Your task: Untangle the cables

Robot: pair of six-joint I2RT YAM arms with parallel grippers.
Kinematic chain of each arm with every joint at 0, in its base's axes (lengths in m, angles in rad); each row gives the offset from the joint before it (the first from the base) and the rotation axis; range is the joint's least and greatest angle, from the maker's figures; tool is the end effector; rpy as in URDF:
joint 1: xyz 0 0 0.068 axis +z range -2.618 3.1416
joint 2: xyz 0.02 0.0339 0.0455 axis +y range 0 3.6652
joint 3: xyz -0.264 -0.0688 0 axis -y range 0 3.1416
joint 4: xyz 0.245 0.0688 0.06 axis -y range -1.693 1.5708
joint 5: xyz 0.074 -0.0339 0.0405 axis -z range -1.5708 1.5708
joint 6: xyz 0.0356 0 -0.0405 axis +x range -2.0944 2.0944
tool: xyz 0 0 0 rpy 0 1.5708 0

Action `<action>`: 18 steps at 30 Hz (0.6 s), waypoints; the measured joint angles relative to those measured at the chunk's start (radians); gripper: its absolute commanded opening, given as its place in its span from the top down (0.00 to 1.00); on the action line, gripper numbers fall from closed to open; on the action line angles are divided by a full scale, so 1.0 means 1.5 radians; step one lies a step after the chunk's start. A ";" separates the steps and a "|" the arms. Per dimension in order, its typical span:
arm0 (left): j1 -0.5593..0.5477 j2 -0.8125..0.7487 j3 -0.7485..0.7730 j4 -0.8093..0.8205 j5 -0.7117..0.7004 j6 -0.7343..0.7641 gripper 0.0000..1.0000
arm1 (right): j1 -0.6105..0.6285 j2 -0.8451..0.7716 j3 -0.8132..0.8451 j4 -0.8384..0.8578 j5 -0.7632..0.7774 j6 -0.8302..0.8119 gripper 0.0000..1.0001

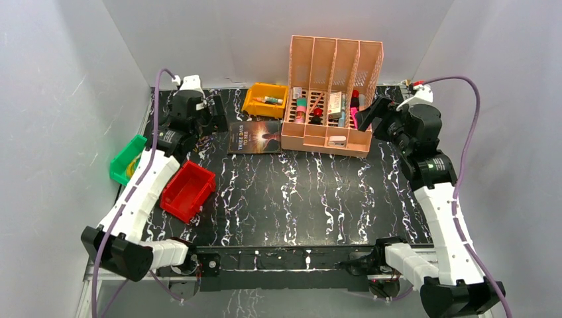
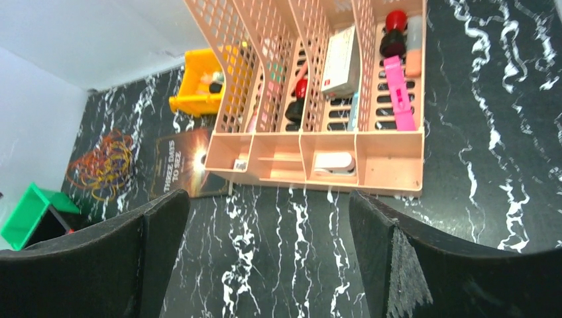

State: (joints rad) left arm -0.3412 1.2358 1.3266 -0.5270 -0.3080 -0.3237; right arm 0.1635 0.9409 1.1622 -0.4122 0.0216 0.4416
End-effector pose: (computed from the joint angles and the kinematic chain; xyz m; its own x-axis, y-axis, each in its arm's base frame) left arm 0.2576 -0.0800 0.3992 -0.3965 -0.1808 -0.9000 -0.0698 0.9835 -0.1669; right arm 0.1954 0.0315 0.4184 -0.2299 0.3951 -0.8894 -0.0482 0.9081 0.4159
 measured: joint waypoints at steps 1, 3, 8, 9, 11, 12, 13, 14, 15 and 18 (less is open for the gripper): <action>0.000 0.012 0.013 -0.006 -0.005 0.003 0.02 | 0.000 0.006 -0.005 0.000 -0.008 0.000 0.02; 0.001 0.037 0.042 -0.021 -0.015 0.009 0.02 | 0.000 0.021 -0.013 -0.004 -0.018 0.000 0.02; 0.012 0.100 0.102 -0.046 -0.034 0.026 0.02 | 0.000 0.070 -0.021 -0.019 -0.039 0.000 0.02; 0.018 0.110 0.108 -0.050 -0.034 0.028 0.02 | 0.000 0.078 -0.023 -0.024 -0.046 0.000 0.02; 0.032 0.128 0.115 -0.056 -0.034 0.033 0.02 | 0.000 0.086 -0.030 -0.029 -0.060 0.000 0.02; 0.042 0.140 0.119 -0.058 -0.034 0.036 0.02 | 0.000 0.087 -0.035 -0.033 -0.068 0.000 0.02; 0.052 0.152 0.124 -0.059 -0.034 0.039 0.02 | 0.000 0.088 -0.039 -0.035 -0.076 0.001 0.02; 0.065 0.166 0.130 -0.062 -0.034 0.042 0.02 | 0.000 0.088 -0.044 -0.038 -0.088 0.001 0.02; 0.077 0.181 0.138 -0.063 -0.033 0.046 0.02 | 0.000 0.088 -0.049 -0.039 -0.099 0.003 0.02; 0.110 0.225 0.170 -0.066 -0.029 0.058 0.02 | 0.000 0.083 -0.070 -0.038 -0.141 0.014 0.02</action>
State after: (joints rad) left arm -0.1761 1.5726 1.5822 -0.6254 -0.3511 -0.2367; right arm 0.1635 1.0653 1.0576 -0.4698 -0.1905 0.4633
